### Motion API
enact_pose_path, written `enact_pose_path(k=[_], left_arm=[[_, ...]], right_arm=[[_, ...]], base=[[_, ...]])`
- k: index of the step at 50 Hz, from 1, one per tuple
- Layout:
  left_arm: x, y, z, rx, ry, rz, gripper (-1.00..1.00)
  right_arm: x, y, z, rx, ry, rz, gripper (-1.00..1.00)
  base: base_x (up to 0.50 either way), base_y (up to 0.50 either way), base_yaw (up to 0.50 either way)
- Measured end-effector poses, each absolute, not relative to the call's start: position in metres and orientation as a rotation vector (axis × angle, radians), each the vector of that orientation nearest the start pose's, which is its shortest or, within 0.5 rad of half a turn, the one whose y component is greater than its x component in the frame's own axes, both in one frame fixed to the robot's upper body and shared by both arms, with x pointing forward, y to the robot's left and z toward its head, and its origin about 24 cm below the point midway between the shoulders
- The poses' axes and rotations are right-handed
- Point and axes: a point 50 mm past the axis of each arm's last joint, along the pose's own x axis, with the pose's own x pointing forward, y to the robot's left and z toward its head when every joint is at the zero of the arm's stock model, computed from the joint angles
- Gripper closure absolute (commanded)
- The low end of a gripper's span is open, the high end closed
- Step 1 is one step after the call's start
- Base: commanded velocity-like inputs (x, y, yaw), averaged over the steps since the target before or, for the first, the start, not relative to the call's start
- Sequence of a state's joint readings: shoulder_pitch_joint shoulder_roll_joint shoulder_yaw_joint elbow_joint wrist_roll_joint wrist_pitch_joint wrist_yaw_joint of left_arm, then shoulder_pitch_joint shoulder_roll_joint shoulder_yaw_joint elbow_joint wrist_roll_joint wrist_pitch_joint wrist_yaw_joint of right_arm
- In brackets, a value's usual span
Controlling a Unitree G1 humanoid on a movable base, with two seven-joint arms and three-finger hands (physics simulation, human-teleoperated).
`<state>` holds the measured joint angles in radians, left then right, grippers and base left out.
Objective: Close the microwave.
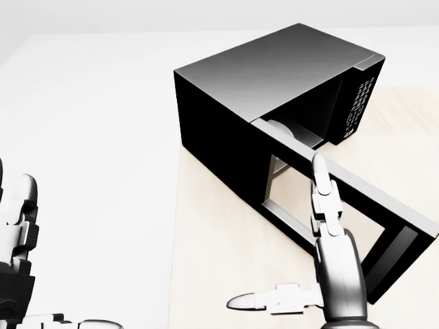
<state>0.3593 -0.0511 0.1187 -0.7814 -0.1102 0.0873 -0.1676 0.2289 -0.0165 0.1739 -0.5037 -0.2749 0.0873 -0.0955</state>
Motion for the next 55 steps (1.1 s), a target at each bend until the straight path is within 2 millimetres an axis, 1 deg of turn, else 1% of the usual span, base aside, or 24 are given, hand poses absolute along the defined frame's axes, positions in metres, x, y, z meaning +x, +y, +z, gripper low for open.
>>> enact_pose_path(k=[23, 32, 44, 55], left_arm=[[0.166, 0.178, 0.14, -0.026, -0.361, 0.029, -1.0], [0.166, 0.178, 0.14, -0.026, -0.361, 0.028, -1.0], [0.166, 0.178, 0.14, -0.025, -0.361, 0.027, -1.0], [0.165, 0.177, 0.14, -0.025, -0.356, 0.025, -1.0]], right_arm=[[0.225, -0.127, 0.06, -0.237, -0.07, -0.027, -1.0], [0.233, -0.128, 0.047, -0.237, -0.036, -0.034, -1.0], [0.239, -0.13, 0.036, -0.237, -0.01, -0.045, -1.0], [0.25, -0.133, 0.033, -0.239, -0.005, -0.068, -1.0]], base=[[0.0, 0.0, 0.0], [0.0, 0.0, 0.0], [0.0, 0.0, 0.0], [0.0, 0.0, 0.0]])
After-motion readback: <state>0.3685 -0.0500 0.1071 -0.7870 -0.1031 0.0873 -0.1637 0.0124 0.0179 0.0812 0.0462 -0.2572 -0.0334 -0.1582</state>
